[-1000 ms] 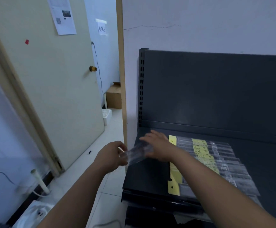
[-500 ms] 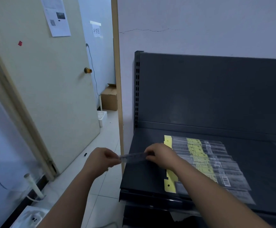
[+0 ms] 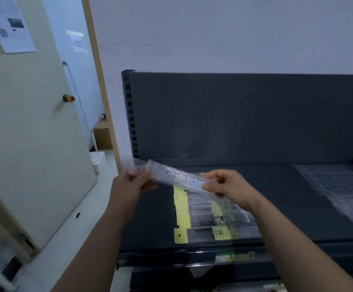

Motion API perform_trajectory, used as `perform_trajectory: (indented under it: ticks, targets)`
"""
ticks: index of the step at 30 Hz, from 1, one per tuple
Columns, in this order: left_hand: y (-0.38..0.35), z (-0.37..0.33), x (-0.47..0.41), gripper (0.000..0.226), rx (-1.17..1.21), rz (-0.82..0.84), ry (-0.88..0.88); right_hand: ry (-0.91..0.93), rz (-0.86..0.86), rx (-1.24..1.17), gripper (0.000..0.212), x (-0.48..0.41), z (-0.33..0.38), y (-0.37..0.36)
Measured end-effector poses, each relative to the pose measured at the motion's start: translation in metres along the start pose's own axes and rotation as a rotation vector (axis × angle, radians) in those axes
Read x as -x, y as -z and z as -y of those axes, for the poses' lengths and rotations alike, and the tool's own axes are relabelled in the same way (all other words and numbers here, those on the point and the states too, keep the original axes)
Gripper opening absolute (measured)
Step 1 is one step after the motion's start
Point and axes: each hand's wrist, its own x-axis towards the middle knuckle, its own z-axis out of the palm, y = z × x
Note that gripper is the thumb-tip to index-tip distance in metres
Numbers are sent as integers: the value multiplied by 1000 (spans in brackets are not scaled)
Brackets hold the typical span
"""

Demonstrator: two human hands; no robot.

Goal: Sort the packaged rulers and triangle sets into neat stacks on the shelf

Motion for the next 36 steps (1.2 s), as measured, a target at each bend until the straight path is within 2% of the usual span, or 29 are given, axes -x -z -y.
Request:
perform_trajectory:
  ticks: [3, 7, 12, 21, 23, 26, 33, 36]
  targets:
    - [-39, 10, 2, 5, -16, 8, 1, -25, -97, -127, 13, 21, -13, 32]
    - [-94, 23, 11, 19, 34, 76, 37, -60, -204, -269, 12, 51, -35, 82]
    - [-171, 39, 37, 14, 47, 165, 38, -73, -300, -342, 9, 93, -58, 152]
    - [-307, 66, 96, 15, 5, 145, -30, -159, -236, -236, 11, 165, -83, 254]
    - [-327, 77, 103, 24, -2, 157, -1, -178, -227, -222, 10, 175, -95, 272]
    - [-350, 94, 116, 32, -30, 215, 85, -182, -199, -188, 13, 188, -115, 296]
    - [-389, 125, 124, 7, -217, 326, 130, -220, -199, -12, 21, 203, -143, 360]
    - [-414, 132, 127, 17, -238, 459, 239, -217, -217, 79, 21, 202, -149, 395]
